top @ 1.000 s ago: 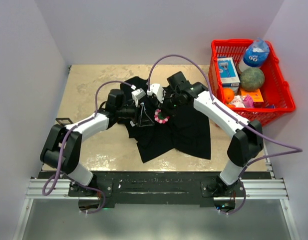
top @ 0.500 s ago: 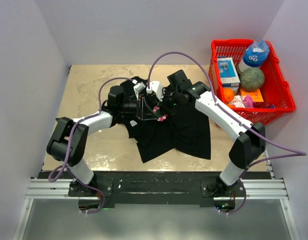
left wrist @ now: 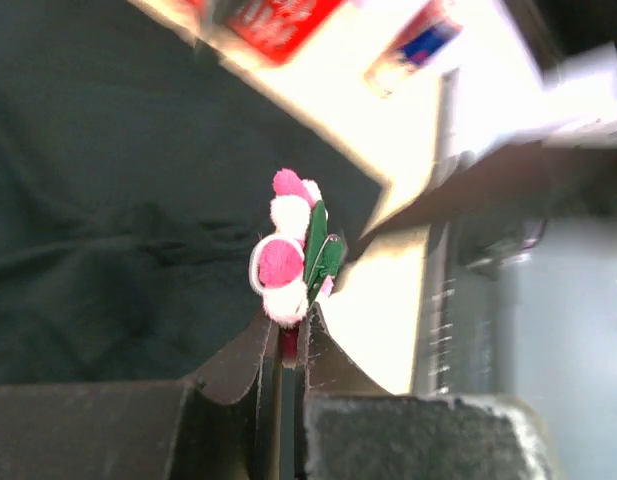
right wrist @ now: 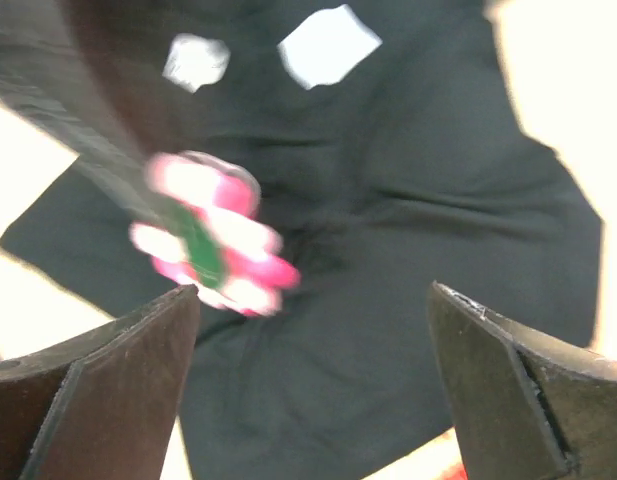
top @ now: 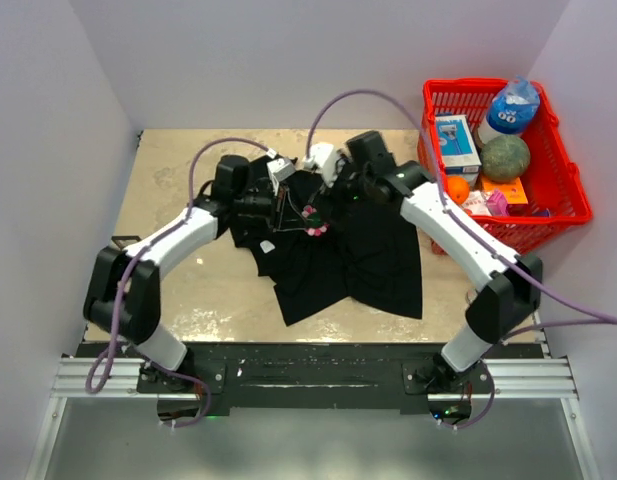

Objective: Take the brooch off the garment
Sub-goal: Pick up the brooch from the clothes, then place the brooch in the brooch box.

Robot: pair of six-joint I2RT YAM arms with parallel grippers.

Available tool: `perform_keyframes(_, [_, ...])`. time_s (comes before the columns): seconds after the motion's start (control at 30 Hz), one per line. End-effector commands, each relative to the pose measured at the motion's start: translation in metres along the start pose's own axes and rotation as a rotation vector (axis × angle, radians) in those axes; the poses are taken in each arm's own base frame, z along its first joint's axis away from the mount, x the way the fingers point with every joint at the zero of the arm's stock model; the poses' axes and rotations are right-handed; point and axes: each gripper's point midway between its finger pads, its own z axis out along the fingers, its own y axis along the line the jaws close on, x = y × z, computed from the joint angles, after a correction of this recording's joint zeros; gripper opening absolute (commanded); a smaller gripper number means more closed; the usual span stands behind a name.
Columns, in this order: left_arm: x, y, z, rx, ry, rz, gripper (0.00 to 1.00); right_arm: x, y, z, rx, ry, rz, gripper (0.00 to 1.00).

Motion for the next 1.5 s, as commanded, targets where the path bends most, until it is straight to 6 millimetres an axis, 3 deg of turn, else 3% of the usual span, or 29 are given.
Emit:
perform_keyframes(0.0, [0.004,-0.017,-0.077,-0.248,0.219,0.445,0.0,-0.061,-0.076,-0.104,0.414,-0.361,0.156,0.99])
perform_keyframes(0.03, [0.008,-0.006,-0.096,-0.361,0.28,0.487,0.0,-0.055,-0.074,-0.1,0.414,-0.362,0.172,0.99])
perform_keyframes(0.07, [0.011,-0.007,-0.109,-0.406,0.322,0.534,0.0,-0.056,-0.073,-0.101,0.417,-0.385,0.208,0.99])
perform_keyframes(0.1, [0.014,-0.018,-0.129,-0.439,0.37,0.611,0.0,-0.053,-0.073,-0.096,0.413,-0.376,0.238,0.99])
perform_keyframes(0.17, [0.015,-0.013,-0.165,-0.604,0.455,0.675,0.0,-0.044,-0.073,-0.086,0.414,-0.358,0.304,0.99])
perform_keyframes(0.23, [0.016,-0.024,-0.198,-0.705,0.521,0.761,0.0,-0.038,-0.069,-0.081,0.402,-0.362,0.308,0.99])
perform_keyframes(0.27, [0.018,-0.019,-0.222,-0.806,0.577,0.764,0.0,-0.037,-0.069,-0.08,0.4,-0.361,0.301,0.99])
perform_keyframes(0.43, [0.037,-0.027,-0.301,-1.041,0.779,0.736,0.0,-0.032,-0.061,-0.077,0.359,-0.333,0.288,0.99])
perform_keyframes(0.63, [0.08,-0.054,-0.369,-1.165,1.089,0.792,0.0,-0.036,-0.055,-0.073,0.321,-0.355,0.342,0.99])
perform_keyframes(0.67, [0.103,-0.052,-0.375,-1.149,1.186,0.773,0.0,-0.037,-0.053,-0.073,0.311,-0.356,0.343,0.99])
perform_keyframes(0.73, [0.12,-0.062,-0.401,-1.22,1.328,0.759,0.0,-0.038,-0.052,-0.071,0.296,-0.354,0.343,0.99])
perform_keyframes(0.8, [0.137,-0.062,-0.411,-1.278,1.395,0.72,0.0,-0.035,-0.051,-0.062,0.278,-0.332,0.346,0.99])
perform_keyframes(0.87, [0.139,-0.065,-0.422,-1.345,1.446,0.677,0.0,-0.038,-0.053,-0.062,0.276,-0.328,0.349,0.99])
perform_keyframes(0.93, [0.128,-0.063,-0.429,-1.483,1.406,0.661,0.0,-0.042,-0.055,-0.058,0.268,-0.327,0.35,0.99])
perform_keyframes(0.97, [0.139,-0.057,-0.429,-1.482,1.445,0.645,0.0,-0.042,-0.055,-0.056,0.262,-0.319,0.352,0.99])
perform_keyframes(1.03, [0.142,-0.052,-0.436,-1.609,1.469,0.592,0.0,-0.045,-0.057,-0.05,0.246,-0.302,0.353,0.99])
perform_keyframes(1.07, [0.158,-0.043,-0.433,-1.614,1.502,0.569,0.0,-0.042,-0.056,-0.046,0.235,-0.272,0.355,0.99])
perform_keyframes(1.13, [0.163,-0.034,-0.433,-1.704,1.494,0.538,0.0,-0.047,-0.062,-0.041,0.233,-0.256,0.352,0.99])
perform_keyframes(1.17, [0.179,-0.026,-0.433,-1.697,1.537,0.526,0.0,-0.046,-0.063,-0.038,0.23,-0.237,0.346,0.99])
perform_keyframes(1.2, [0.168,-0.018,-0.433,-1.783,1.472,0.56,0.0,-0.046,-0.065,-0.037,0.234,-0.229,0.344,0.99])
perform_keyframes(1.27, [0.179,-0.007,-0.429,-1.819,1.479,0.584,0.0,-0.05,-0.071,-0.032,0.239,-0.211,0.34,0.99])
perform_keyframes(1.3, [0.169,-0.003,-0.429,-1.886,1.411,0.62,0.0,-0.05,-0.073,-0.03,0.24,-0.203,0.341,0.99])
perform_keyframes(1.33, [0.168,0.001,-0.427,-1.905,1.38,0.64,0.0,-0.056,-0.077,-0.031,0.248,-0.21,0.336,0.99])
perform_keyframes(1.47, [0.177,0.016,-0.418,-1.907,1.293,0.657,0.0,-0.047,-0.086,-0.011,0.254,-0.141,0.349,0.99])
